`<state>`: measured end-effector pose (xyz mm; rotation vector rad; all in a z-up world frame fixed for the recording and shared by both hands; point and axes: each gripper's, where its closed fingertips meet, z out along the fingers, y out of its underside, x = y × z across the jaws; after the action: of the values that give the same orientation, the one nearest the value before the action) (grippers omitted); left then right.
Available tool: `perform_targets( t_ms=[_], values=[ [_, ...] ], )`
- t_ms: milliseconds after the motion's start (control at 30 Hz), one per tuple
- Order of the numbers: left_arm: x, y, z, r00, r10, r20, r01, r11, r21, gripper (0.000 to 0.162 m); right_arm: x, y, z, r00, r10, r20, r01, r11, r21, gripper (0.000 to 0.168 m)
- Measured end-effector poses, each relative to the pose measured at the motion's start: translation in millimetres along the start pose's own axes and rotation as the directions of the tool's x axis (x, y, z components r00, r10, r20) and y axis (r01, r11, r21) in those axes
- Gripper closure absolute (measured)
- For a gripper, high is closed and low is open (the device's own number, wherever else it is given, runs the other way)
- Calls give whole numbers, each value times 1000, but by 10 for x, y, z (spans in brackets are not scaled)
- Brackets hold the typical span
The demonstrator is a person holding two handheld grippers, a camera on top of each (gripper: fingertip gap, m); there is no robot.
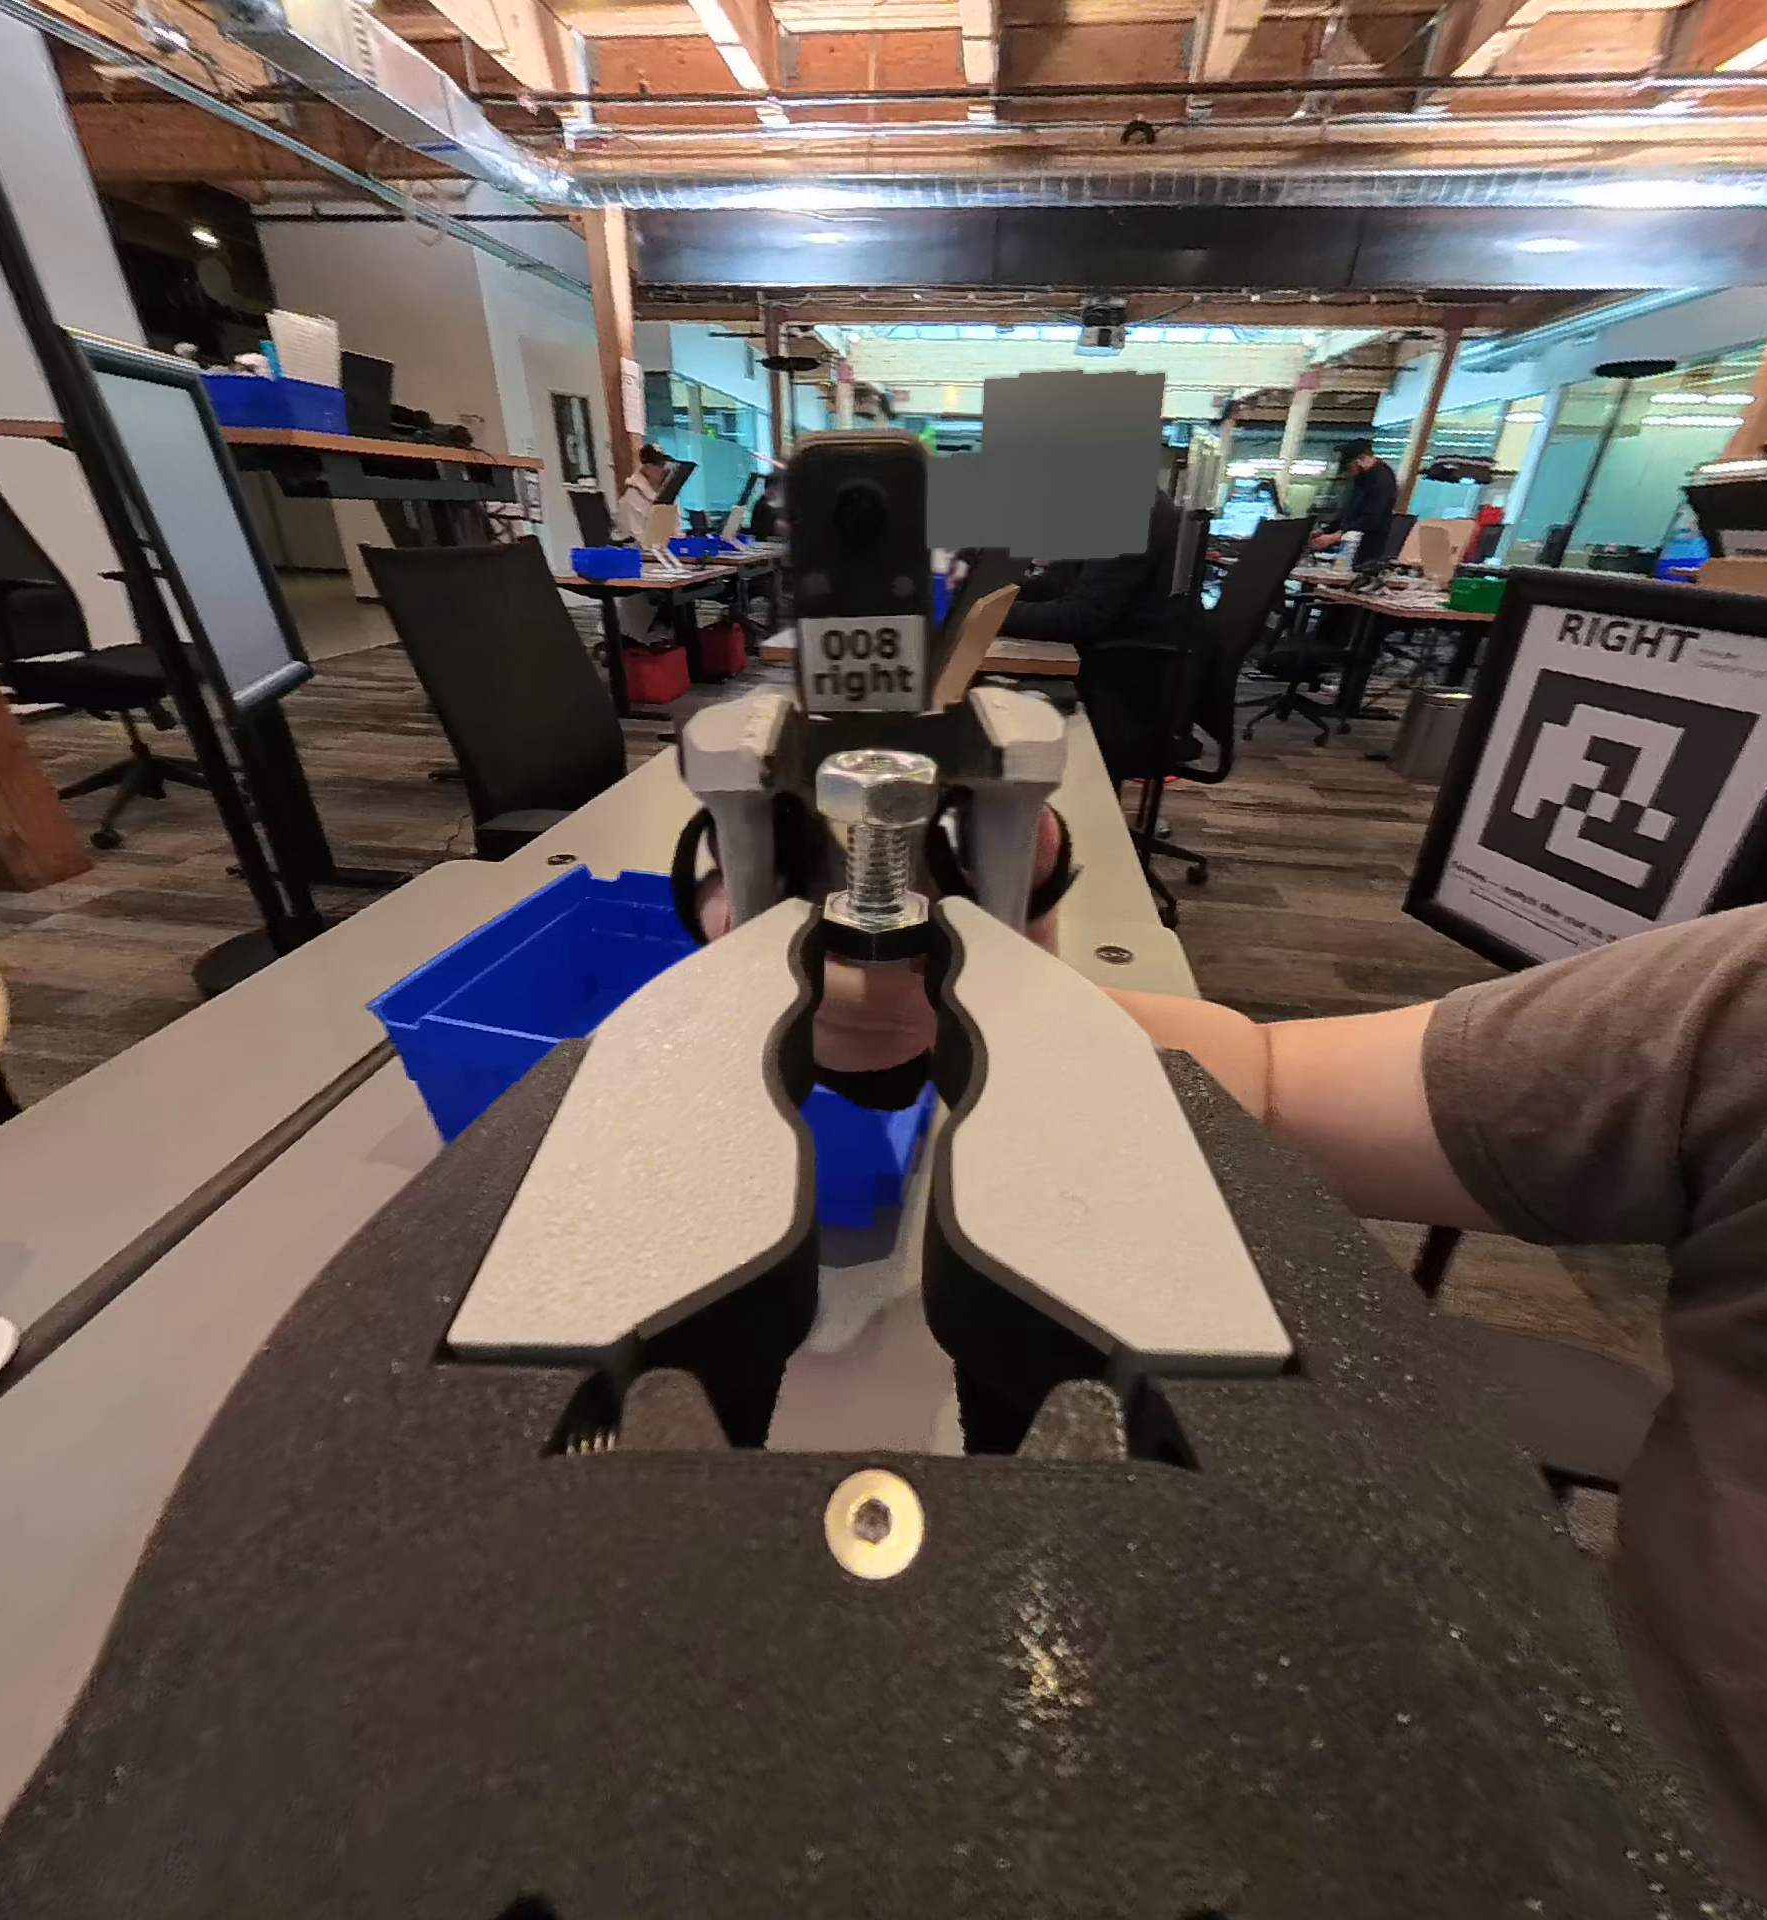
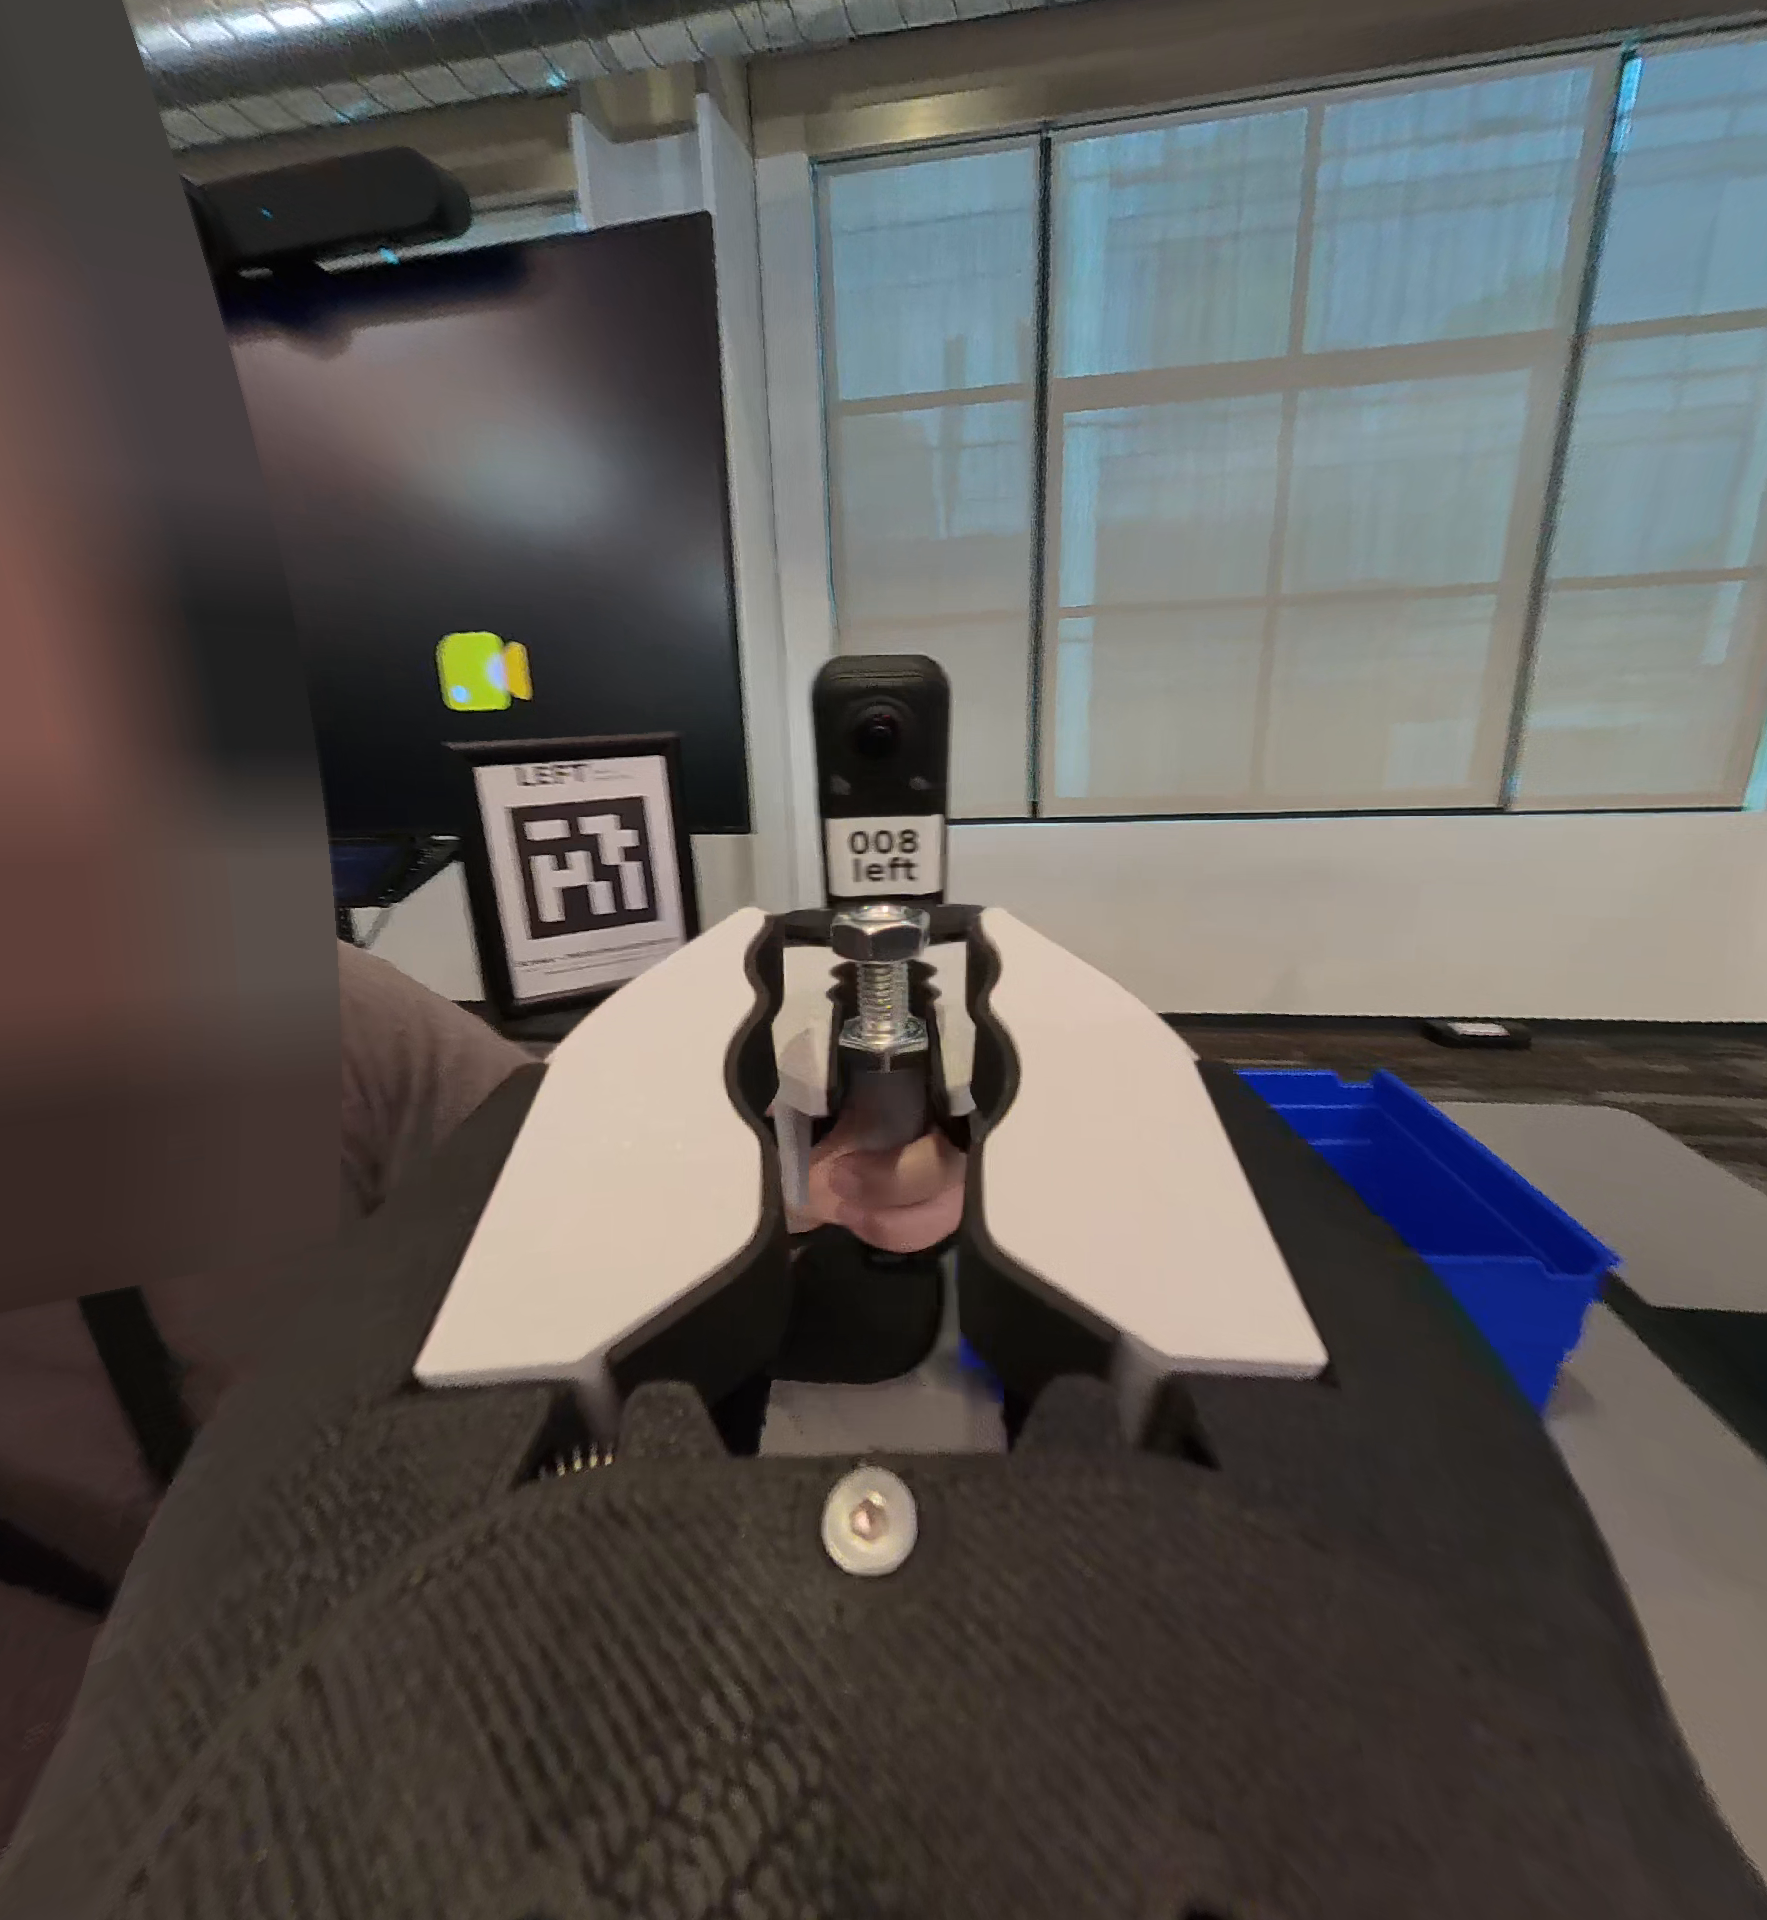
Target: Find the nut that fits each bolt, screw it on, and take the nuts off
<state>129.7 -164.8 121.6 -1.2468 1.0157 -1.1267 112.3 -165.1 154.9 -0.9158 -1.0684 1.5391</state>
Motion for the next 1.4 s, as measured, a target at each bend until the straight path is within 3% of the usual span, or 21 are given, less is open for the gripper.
perform_targets(
  t_ms=[100,233,367,633,800,933,1100,1233,1400],
  values=[
    [-114,-4,-18,993,50,104,-51,999,6,144,84,-3,21,986,-101,-132,99,995,-16,130],
    [-240,12,-41,970,97,222,-99,995,1,144,190,-67,-4,909,-245,-338,244,969,-45,127],
    [-313,90,-19,955,110,276,-106,994,-29,144,232,-55,9,852,-277,-445,262,960,-97,126],
    [-405,92,-61,906,187,379,-176,982,-64,144,340,123,41,805,-263,-532,199,964,-176,130],
    [-374,110,-36,914,188,359,-175,982,-69,144,345,159,38,830,-230,-508,166,972,-169,148],
    [-280,57,-28,940,188,286,-182,982,-46,144,258,119,62,882,-199,-426,145,977,-156,148],
    [121,-64,-18,987,162,10,-162,987,7,144,-117,18,120,996,-48,-78,40,994,-99,148],
    [439,-21,3,975,97,-201,-104,994,-22,144,-432,40,107,983,1,183,18,994,-106,148],
    [652,44,13,926,-6,-377,-9,999,-40,144,-619,88,50,933,67,354,-28,993,-114,148]
  ],
)
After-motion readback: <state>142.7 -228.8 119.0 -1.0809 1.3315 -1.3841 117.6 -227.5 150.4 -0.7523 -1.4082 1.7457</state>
